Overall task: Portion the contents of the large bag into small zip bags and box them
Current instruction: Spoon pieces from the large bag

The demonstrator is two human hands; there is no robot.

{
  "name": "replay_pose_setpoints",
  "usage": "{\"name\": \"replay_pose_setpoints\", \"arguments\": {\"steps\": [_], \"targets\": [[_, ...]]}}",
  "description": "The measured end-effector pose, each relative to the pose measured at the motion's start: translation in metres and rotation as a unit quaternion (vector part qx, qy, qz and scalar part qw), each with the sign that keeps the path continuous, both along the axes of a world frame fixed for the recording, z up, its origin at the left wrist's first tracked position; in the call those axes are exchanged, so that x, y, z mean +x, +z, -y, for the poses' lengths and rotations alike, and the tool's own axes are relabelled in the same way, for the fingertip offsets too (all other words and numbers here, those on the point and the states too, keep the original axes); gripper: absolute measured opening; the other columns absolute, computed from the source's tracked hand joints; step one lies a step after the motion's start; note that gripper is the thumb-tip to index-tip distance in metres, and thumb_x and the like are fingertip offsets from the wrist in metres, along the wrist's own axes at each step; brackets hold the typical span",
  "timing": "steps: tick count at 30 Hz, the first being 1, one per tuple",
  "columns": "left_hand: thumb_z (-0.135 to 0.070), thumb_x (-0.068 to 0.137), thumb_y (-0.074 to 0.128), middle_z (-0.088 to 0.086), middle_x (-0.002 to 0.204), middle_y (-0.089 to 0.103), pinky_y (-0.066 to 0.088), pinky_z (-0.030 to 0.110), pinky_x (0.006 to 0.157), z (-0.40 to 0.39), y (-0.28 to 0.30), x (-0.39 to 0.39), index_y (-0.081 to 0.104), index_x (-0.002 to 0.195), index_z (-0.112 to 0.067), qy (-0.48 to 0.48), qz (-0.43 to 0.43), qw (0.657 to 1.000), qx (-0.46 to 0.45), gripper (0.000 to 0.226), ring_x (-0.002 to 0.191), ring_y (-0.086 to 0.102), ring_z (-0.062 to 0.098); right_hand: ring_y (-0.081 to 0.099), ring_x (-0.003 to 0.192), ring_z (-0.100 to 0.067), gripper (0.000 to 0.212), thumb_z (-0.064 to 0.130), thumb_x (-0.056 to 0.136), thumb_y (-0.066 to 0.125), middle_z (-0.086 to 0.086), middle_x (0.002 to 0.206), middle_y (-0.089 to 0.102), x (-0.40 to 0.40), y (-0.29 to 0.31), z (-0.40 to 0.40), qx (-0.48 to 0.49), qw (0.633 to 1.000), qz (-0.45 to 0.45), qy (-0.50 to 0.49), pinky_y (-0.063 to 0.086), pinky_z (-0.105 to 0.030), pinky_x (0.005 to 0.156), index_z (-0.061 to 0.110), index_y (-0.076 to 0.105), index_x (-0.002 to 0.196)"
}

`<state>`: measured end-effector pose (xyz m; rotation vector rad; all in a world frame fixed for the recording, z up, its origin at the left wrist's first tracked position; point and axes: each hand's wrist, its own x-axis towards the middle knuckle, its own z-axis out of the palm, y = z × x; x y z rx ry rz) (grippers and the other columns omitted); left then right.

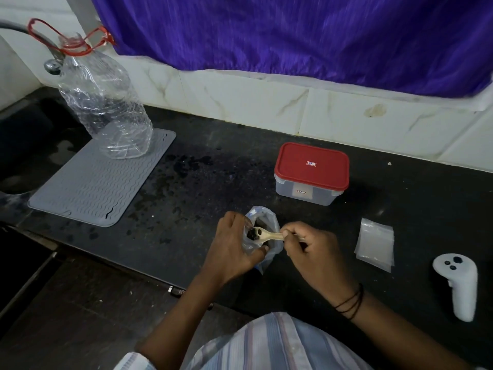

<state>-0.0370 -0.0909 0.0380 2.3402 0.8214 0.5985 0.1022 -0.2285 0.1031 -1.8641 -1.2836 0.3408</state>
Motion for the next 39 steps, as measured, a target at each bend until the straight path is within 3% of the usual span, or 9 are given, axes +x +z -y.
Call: {"name": "replay_pose_setpoints", "arguments": {"steps": [4,7,11,14,19,22,26,32,39], "targets": [[-0.053,0.070,0.063,-0.005,0.098,0.045,0.032,0.021,0.070,0.003,-0.002,0.002,0.050,0.095,-0.022,-0.007,-0.004,1.000,0.018,0.041,0.089,0.043,0.014,0.055,0.065,-0.011,0.019,0.015,0.085,0.053,0.004,0.076,0.062,0.000,0.012,-0.009,-0.014,0.933,0.312,0.178,0.048,-0.025,0.050,0.018,0.068,0.096],[-0.050,0.073,0.063,-0.003,0.096,0.049,0.034,0.024,0.073,0.003,-0.005,0.002,0.054,0.094,-0.017,0.005,-0.001,1.000,0.018,0.041,0.088,0.045,0.015,0.053,0.066,-0.013,0.022,0.012,0.081,0.062,0.003,0.077,0.063,0.000,0.015,-0.010,0.018,0.898,0.403,0.178,0.041,-0.024,0.053,0.017,0.070,0.101],[-0.060,0.068,0.064,-0.007,0.101,0.045,0.033,0.018,0.071,0.000,0.001,-0.005,0.053,0.097,-0.020,0.059,0.000,0.997,-0.058,0.051,0.091,0.043,0.010,0.052,0.061,-0.013,0.022,0.018,0.097,0.048,0.001,0.071,0.061,0.006,0.007,-0.005,0.052,0.952,0.294,0.073,0.047,-0.030,0.050,0.013,0.069,0.094],[-0.049,0.072,0.078,-0.007,0.101,0.048,0.036,0.020,0.070,-0.004,0.002,-0.010,0.055,0.094,-0.021,0.086,0.005,0.987,-0.133,0.042,0.093,0.047,0.007,0.056,0.059,-0.011,0.021,0.026,0.095,0.048,0.002,0.070,0.061,0.019,-0.006,-0.009,-0.015,0.983,0.181,-0.005,0.051,-0.033,0.050,0.016,0.066,0.093],[-0.021,0.082,0.080,-0.003,0.095,0.061,0.051,0.021,0.070,0.000,0.010,-0.009,0.065,0.096,-0.006,0.045,0.044,0.953,-0.298,0.026,0.082,0.061,-0.005,0.043,0.051,-0.006,0.017,0.023,0.093,0.052,0.009,0.062,0.049,0.011,-0.033,-0.026,-0.115,0.968,0.221,0.006,0.038,-0.021,0.044,0.020,0.057,0.078],[-0.042,0.072,0.081,0.001,0.097,0.070,0.057,0.032,0.079,-0.001,0.005,-0.005,0.068,0.094,-0.019,0.018,0.033,0.932,-0.359,0.034,0.089,0.069,0.008,0.047,0.055,-0.008,0.011,0.022,0.092,0.057,0.005,0.067,0.055,0.006,-0.042,-0.033,-0.146,0.959,0.245,0.005,0.038,-0.022,0.047,0.019,0.059,0.082],[-0.051,0.065,0.077,0.001,0.099,0.072,0.058,0.033,0.077,-0.005,-0.004,0.002,0.067,0.097,-0.020,0.029,0.027,0.923,-0.382,0.046,0.092,0.071,0.016,0.052,0.060,-0.009,0.011,0.023,0.095,0.053,0.004,0.072,0.059,0.004,-0.048,-0.035,-0.156,0.961,0.231,-0.005,0.043,-0.024,0.051,0.019,0.060,0.087],[0.001,0.089,0.068,-0.005,0.075,0.070,0.050,0.017,0.061,-0.005,-0.003,0.011,0.063,0.086,-0.008,0.009,0.108,0.908,-0.404,0.010,0.072,0.068,0.005,0.057,0.060,-0.010,0.017,0.026,0.097,0.048,0.005,0.069,0.058,0.007,-0.060,-0.033,-0.126,0.982,0.134,-0.049,0.051,-0.030,0.053,0.019,0.060,0.086],[-0.022,0.076,0.074,0.006,0.078,0.062,0.051,0.025,0.065,-0.007,-0.016,0.008,0.060,0.081,-0.011,0.003,0.180,0.882,-0.435,0.019,0.076,0.062,0.017,0.062,0.069,-0.001,0.017,0.022,0.098,0.050,0.009,0.079,0.064,0.012,-0.069,-0.029,-0.115,0.989,-0.056,-0.079,0.051,-0.016,0.059,0.022,0.067,0.099]]}}
